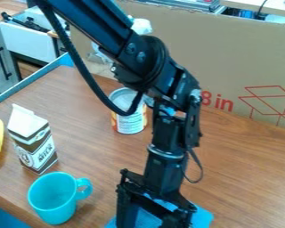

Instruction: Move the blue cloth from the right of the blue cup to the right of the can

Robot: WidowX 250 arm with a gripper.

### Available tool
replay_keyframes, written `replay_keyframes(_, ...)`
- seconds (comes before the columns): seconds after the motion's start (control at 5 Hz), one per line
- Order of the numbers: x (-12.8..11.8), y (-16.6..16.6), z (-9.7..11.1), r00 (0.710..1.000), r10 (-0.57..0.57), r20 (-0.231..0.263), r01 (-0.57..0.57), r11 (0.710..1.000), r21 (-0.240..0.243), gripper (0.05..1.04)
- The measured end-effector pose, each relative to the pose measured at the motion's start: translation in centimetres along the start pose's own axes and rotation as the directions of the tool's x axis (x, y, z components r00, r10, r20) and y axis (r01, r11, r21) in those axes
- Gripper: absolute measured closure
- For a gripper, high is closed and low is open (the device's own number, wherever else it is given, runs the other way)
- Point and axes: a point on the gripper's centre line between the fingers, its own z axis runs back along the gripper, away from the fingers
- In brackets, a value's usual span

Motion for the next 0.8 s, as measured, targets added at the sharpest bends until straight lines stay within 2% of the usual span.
replay_keyframes(0.2, 1.0, 1.1, -0.3, 1.000, -0.022, -0.014, 0.022, 0.999, -0.024, 0.083)
replay_keyframes(0.4, 2.3, 1.8, 0.3, 0.999, -0.040, 0.007, 0.041, 0.998, -0.048, 0.083)
replay_keyframes(0.6, 5.8, 1.9, 2.1, 0.993, -0.084, 0.087, 0.085, 0.996, -0.011, 0.083)
replay_keyframes(0.8, 10.2, 2.1, 5.1, 0.951, -0.112, 0.289, 0.106, 0.994, 0.036, 0.083)
